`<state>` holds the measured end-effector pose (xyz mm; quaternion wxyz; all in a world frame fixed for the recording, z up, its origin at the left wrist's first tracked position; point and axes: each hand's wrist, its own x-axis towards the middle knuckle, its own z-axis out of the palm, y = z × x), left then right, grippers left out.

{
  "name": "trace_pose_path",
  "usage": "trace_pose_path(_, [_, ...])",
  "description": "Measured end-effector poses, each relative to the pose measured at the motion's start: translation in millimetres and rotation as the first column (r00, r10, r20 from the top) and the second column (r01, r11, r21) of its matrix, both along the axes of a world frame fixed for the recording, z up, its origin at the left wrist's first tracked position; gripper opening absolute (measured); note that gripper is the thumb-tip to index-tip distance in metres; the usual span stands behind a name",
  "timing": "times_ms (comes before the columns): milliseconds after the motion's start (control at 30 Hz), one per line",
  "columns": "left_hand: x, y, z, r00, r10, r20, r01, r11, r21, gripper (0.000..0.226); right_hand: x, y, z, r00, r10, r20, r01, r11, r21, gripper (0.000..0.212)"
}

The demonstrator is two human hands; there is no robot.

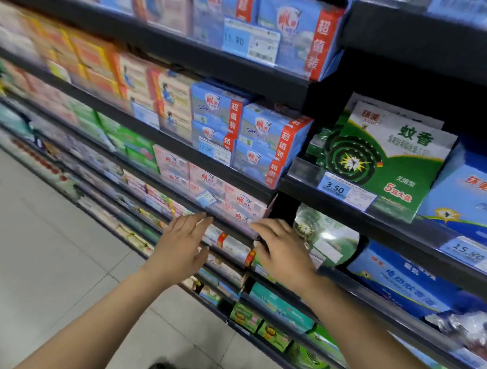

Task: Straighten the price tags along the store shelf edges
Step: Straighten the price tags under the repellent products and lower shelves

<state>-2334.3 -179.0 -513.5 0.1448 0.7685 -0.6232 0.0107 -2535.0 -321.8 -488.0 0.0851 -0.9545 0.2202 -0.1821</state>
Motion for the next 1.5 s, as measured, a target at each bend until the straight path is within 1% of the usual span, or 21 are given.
trace_pose_path(100, [32.8,17.1,3.9,1.000,0.029,0.004,-0.029,0.999,0.026,0.057,27.7,9.1,-4.9,1.000,0.005,0.019,-0.006,1.000,0.030,0.037])
trace_pose_path(200, [65.4,29.2,8.4,1.000,0.015,0.010,-0.016,0.999,0.032,0.056,53.4,16.4,-10.1,1.000,-0.025,-0.010,0.025,0.999,0.031,0.038])
trace_pose_path(333, [104.1,35.8,12.9,1.000,-0.013,0.027,0.012,0.999,0.050,0.057,80.1,23.9,-15.5,0.992,-0.121,-0.031,0.122,0.992,0.045,0.039])
trace_pose_path(433, [124.5,33.6,16.2,0.997,-0.050,0.066,0.045,0.996,0.072,0.056,90.6,29.9,-18.1,0.982,-0.187,-0.033,0.189,0.981,0.043,0.039])
trace_pose_path(567, [139.6,27.3,14.9,0.994,-0.089,0.060,0.083,0.992,0.099,0.055,99.8,35.7,-18.8,0.973,-0.231,-0.025,0.232,0.971,0.058,0.038])
trace_pose_path(700, [144.0,21.7,7.3,0.995,-0.093,0.023,0.090,0.989,0.113,0.051,107.8,31.1,-23.2,0.975,-0.223,-0.012,0.223,0.972,0.071,0.036])
trace_pose_path(767, [145.7,20.2,0.2,0.995,-0.102,-0.003,0.101,0.988,0.118,0.052,111.9,26.6,-26.9,0.975,-0.219,-0.021,0.220,0.973,0.066,0.036])
trace_pose_path(867, [153.0,17.8,-9.3,0.995,-0.095,-0.003,0.095,0.989,0.115,0.055,119.6,22.7,-30.9,0.975,-0.220,-0.026,0.221,0.971,0.090,0.036])
trace_pose_path(967, [161.4,12.5,-15.1,0.995,-0.102,-0.007,0.102,0.982,0.161,0.055,128.9,21.4,-32.0,0.974,-0.226,-0.003,0.226,0.971,0.077,0.036])
trace_pose_path(1033, [167.7,5.3,-18.4,0.993,-0.110,-0.040,0.116,0.972,0.204,0.056,137.2,20.0,-31.8,0.972,-0.236,-0.008,0.236,0.969,0.072,0.039])
trace_pose_path(1200, [187.3,-19.7,-29.0,0.982,-0.187,-0.035,0.189,0.929,0.318,0.060,159.2,21.5,-35.6,0.944,-0.328,-0.040,0.330,0.937,0.114,0.047])
trace_pose_path(1233, [191.4,-23.8,-32.6,0.977,-0.212,-0.029,0.210,0.924,0.320,0.061,163.6,24.2,-36.5,0.937,-0.347,-0.046,0.350,0.930,0.111,0.048])
trace_pose_path(1333, [200.6,-32.9,-39.2,0.958,-0.288,-0.005,0.276,0.912,0.304,0.061,174.2,30.7,-38.1,0.918,-0.394,-0.034,0.396,0.915,0.076,0.050])
trace_pose_path(1400, [204.6,-38.0,-41.1,0.945,-0.327,-0.006,0.311,0.891,0.330,0.062,179.8,31.8,-39.2,0.905,-0.425,-0.033,0.426,0.903,0.045,0.051])
trace_pose_path(1500, [210.1,-44.3,-43.4,0.929,-0.370,0.006,0.342,0.866,0.365,0.063,185.3,32.5,-40.7,0.858,-0.511,-0.054,0.512,0.859,0.008,0.045])
